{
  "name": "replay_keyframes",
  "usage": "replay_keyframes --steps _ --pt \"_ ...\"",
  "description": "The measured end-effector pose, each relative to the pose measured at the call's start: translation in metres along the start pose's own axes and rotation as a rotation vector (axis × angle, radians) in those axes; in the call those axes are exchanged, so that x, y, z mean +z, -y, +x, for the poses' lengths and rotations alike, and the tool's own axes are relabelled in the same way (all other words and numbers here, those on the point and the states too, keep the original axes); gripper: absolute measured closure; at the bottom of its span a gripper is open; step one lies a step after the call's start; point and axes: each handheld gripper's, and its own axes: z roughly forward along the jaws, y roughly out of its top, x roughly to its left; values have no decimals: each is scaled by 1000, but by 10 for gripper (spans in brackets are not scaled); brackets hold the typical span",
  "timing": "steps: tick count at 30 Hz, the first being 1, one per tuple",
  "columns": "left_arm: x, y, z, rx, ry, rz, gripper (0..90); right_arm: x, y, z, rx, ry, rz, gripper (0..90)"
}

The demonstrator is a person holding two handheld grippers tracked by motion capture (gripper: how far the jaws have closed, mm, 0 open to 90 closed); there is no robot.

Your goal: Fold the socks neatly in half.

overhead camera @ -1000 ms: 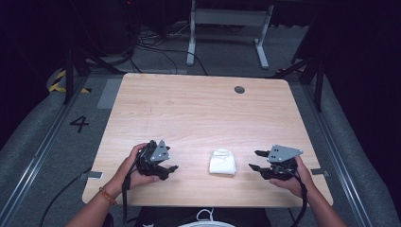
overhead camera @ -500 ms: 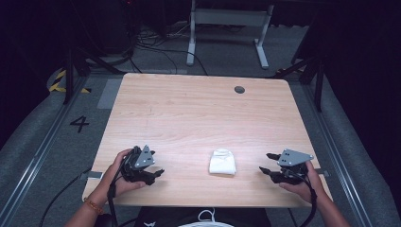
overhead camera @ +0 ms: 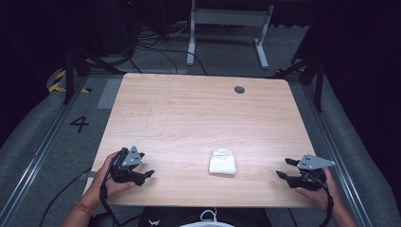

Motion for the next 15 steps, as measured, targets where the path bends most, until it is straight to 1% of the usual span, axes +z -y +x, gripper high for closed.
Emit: replay_keyframes --steps 2,3,4,5,6,7,9,11,13,15 --pt "0 4 3 -20 8 -3 254 -2 9 -4 41 -4 -4 371" --pt "-2 8 6 -38 8 -9 252 -3 18 -8 74 1 -4 358" --pt "-2 8 6 -38 8 -9 252 -3 18 -8 74 1 -4 358" --pt "-3 9 6 -48 12 -14 252 -3 22 -10 92 -5 -5 352" --pt "-5 12 8 -65 15 -28 249 -4 29 -13 122 -3 -7 344" --pt "-5 12 8 -65 15 -28 249 -4 29 -13 122 -3 -7 344" --pt "-7 15 9 -83 15 -34 248 -5 35 -16 150 7 -12 338" --pt "-8 18 11 -86 13 -24 247 -4 38 -17 166 10 -10 333" --pt "-8 21 12 -106 16 -19 242 -3 40 -19 177 8 -12 331" --pt "-10 25 13 -108 18 -21 241 -3 41 -20 182 11 -11 326"
